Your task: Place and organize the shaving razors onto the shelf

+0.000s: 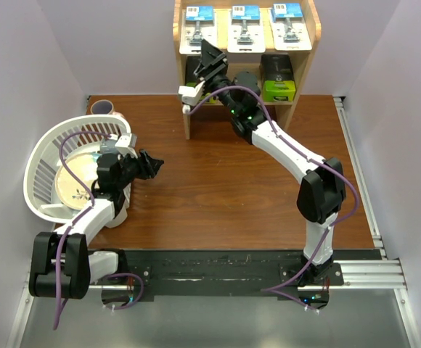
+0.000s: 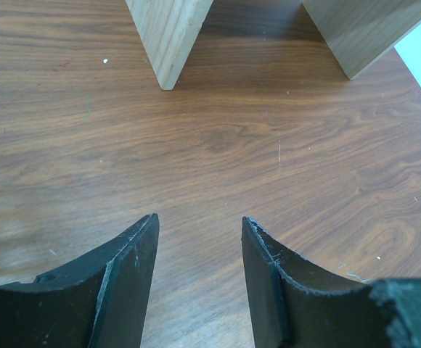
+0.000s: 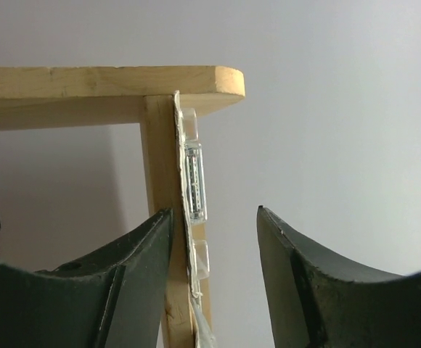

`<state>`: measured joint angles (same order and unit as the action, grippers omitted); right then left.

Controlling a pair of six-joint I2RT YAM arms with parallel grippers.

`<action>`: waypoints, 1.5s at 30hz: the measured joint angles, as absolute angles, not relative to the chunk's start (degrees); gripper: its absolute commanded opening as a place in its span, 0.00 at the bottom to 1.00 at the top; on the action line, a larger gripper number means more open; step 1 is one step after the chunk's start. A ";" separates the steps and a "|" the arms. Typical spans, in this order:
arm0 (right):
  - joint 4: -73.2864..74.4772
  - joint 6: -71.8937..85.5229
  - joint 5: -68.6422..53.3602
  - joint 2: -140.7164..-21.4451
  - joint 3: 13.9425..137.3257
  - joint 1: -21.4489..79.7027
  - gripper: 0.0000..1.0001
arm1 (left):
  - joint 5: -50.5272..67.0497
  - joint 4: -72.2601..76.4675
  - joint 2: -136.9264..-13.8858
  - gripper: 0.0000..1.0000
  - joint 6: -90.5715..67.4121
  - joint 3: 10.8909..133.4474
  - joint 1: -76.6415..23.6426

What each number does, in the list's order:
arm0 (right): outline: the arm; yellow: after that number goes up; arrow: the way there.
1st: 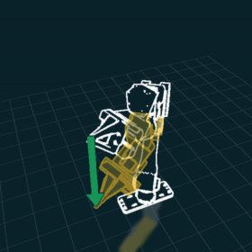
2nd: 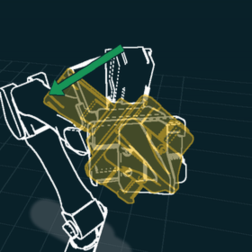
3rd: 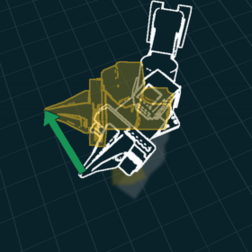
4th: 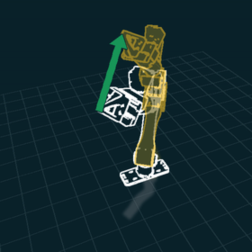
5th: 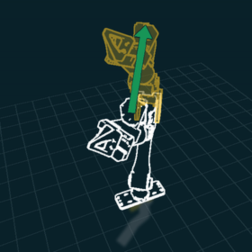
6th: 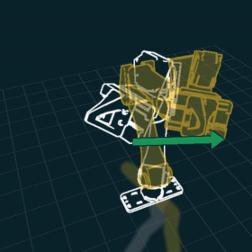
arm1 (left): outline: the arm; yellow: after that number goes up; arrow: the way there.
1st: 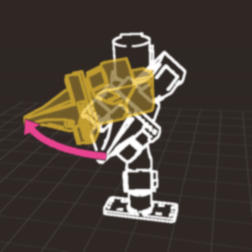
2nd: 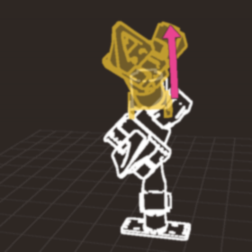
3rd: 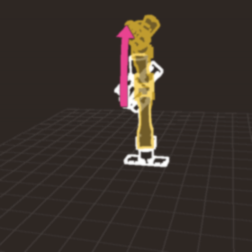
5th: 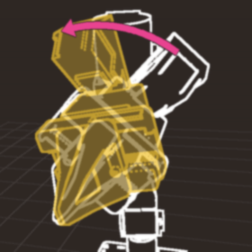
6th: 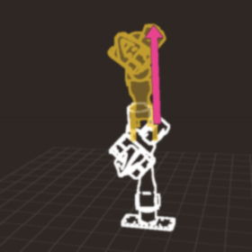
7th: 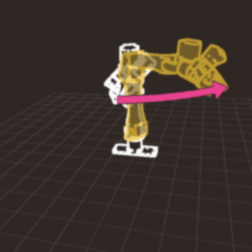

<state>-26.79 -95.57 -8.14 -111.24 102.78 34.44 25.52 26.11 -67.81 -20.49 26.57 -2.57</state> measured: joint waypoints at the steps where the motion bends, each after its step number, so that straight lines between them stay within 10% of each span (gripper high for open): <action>1: -27.07 -95.53 -8.27 -111.24 102.43 34.44 0.61 | 25.52 26.11 -67.81 0.54 -20.49 26.57 -2.57; 7: -30.22 -94.43 -8.25 -108.14 93.38 34.46 0.99 | 25.54 26.13 -67.81 0.53 -20.49 26.57 -2.57; 17: -35.66 -84.44 0.01 -85.58 61.82 42.02 0.99 | 26.81 25.69 -67.29 0.63 -19.99 27.27 -2.66; 20: -26.81 -72.27 3.22 -78.43 60.88 46.15 0.99 | 29.95 26.37 -67.05 1.00 -18.52 28.03 -3.07; 31: 17.10 -21.28 11.25 -70.78 68.36 43.77 0.99 | 40.60 24.16 -66.81 1.00 -9.76 33.47 -7.49; 45: 44.82 3.70 12.19 -64.64 70.91 32.60 0.99 | 40.58 14.31 -65.23 1.00 4.29 37.19 -9.28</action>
<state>44.82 3.70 12.19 -64.64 70.91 32.60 40.58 14.31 -65.23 4.29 37.19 -9.28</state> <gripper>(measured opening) 0.988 0.997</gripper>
